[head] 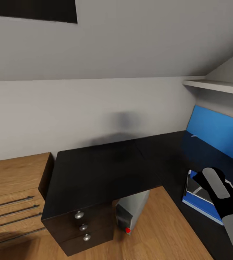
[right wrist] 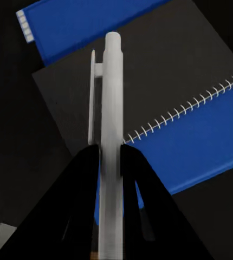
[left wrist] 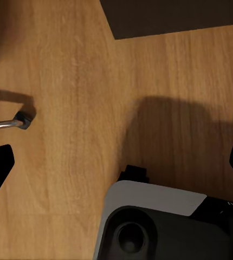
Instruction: In the bedroom, organize the workspace by keeping the computer under the desk, ensuring the monitor is on the desk, placing the keyboard on the desk next to the monitor, placing the mouse on the desk next to the keyboard, moving the folder from the swivel chair onto the desk next to the mouse, stacking the notebook on top of the folder with the pen on top of the notebook, and positioning the swivel chair next to the desk.
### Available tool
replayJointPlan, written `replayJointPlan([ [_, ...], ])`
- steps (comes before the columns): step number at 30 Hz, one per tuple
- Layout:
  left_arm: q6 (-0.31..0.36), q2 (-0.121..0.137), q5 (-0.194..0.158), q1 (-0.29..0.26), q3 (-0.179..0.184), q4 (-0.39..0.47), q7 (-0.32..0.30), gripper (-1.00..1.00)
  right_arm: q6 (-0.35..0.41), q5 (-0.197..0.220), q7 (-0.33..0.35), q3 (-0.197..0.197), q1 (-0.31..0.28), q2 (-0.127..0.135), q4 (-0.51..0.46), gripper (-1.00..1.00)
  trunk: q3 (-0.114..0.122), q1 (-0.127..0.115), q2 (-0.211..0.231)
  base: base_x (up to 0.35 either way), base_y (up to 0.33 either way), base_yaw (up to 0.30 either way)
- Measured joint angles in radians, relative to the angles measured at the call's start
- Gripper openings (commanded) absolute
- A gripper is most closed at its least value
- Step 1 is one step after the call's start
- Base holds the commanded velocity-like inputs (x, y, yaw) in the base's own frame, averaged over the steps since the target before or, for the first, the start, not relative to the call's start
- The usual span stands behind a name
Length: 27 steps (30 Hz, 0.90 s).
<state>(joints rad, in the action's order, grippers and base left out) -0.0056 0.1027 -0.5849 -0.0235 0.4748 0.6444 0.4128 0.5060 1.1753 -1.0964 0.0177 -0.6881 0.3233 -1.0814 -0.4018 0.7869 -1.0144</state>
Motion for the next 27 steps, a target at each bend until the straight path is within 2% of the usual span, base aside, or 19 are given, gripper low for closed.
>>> replayJointPlan([
  [3, 0.000, 0.000, 0.001, 0.000, 0.000, 0.000, 0.000, 1.00, -0.002, -0.030, 0.048, -0.006, 0.000, -0.001, 0.008, -1.00, 0.000, 0.000, 0.000, 0.000, 0.000, -0.017],
  [4, 0.000, 0.000, 0.001, 0.000, 0.000, 0.000, 0.000, 1.00, -0.003, -0.089, 0.081, -0.011, 0.000, -0.005, 0.013, -1.00, 0.000, 0.000, 0.000, 0.000, 0.000, -0.002],
  [6, 0.000, -0.001, 0.001, 0.000, 0.000, 0.000, 0.000, 1.00, -0.004, -0.105, 0.087, -0.012, 0.000, -0.005, 0.013, -1.00, 0.000, 0.000, 0.000, 0.000, 0.000, 0.000],
  [18, 0.000, 0.000, 0.001, 0.000, 0.000, 0.000, 0.000, 1.00, -0.004, -0.110, 0.087, -0.009, 0.000, -0.004, 0.013, -1.00, 0.000, 0.000, 0.000, 0.001, -0.061, 0.000],
  [27, -0.001, 0.001, 0.000, 0.000, 0.000, 0.000, 0.000, 1.00, -0.007, -0.111, 0.090, -0.011, 0.000, -0.003, 0.050, -1.00, 0.000, 0.000, 0.000, 0.104, -0.112, 0.000],
])
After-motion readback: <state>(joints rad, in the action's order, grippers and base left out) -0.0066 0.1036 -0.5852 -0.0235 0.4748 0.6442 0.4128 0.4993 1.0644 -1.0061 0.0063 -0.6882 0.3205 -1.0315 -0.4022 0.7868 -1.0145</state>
